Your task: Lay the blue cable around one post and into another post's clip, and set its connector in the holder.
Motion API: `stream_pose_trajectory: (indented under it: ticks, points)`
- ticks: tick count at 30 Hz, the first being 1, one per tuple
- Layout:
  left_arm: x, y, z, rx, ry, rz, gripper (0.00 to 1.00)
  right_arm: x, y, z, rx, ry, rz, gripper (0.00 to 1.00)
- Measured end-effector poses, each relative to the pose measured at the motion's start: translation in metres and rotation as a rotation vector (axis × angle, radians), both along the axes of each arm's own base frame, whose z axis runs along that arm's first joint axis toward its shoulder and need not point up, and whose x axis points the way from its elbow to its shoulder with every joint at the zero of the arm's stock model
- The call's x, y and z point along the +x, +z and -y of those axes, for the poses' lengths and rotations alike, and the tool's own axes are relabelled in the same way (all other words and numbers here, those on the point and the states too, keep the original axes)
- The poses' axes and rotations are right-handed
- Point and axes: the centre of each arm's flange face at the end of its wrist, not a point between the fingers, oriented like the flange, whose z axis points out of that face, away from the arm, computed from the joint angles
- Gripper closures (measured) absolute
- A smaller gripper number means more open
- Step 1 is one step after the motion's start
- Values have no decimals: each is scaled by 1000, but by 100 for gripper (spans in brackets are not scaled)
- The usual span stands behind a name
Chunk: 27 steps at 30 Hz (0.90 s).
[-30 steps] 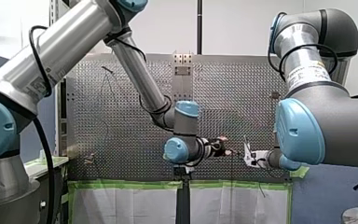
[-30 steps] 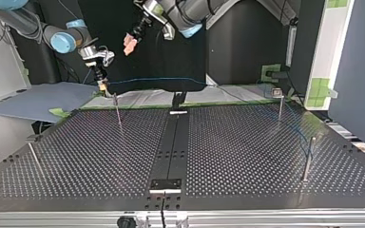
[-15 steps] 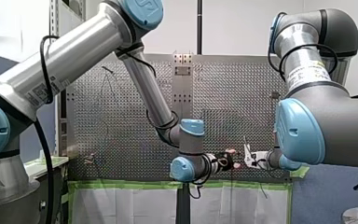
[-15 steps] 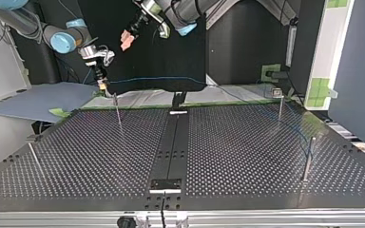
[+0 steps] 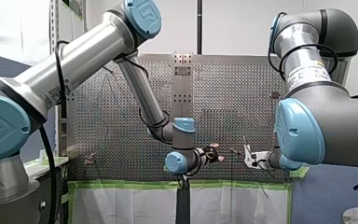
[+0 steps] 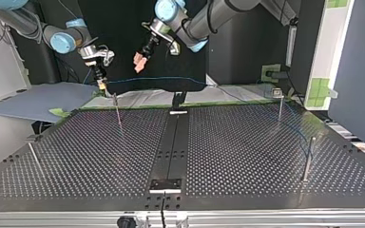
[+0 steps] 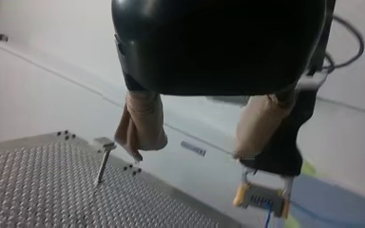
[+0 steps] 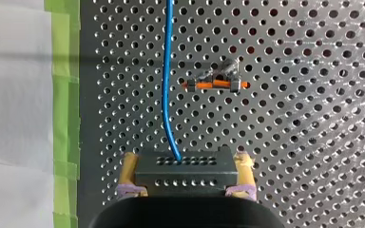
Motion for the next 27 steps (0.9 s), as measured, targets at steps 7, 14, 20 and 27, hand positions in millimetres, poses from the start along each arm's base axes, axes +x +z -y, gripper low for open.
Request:
stream_pose_trajectory:
  ticks: [7,14,20,27]
  points:
    - [4,0,-2,2,8,-1,0,-1,0,0,3,-6,-2,100]
    - [3,-1,0,2,-4,-5,0,-4,0,2,1,-22,-4,100]
    - [8,-19,6,41,-6,-25,0,-8,0,3,2,-29,-5,100]
    - [19,-49,15,68,11,-72,0,-7,0,2,5,-22,-7,100]
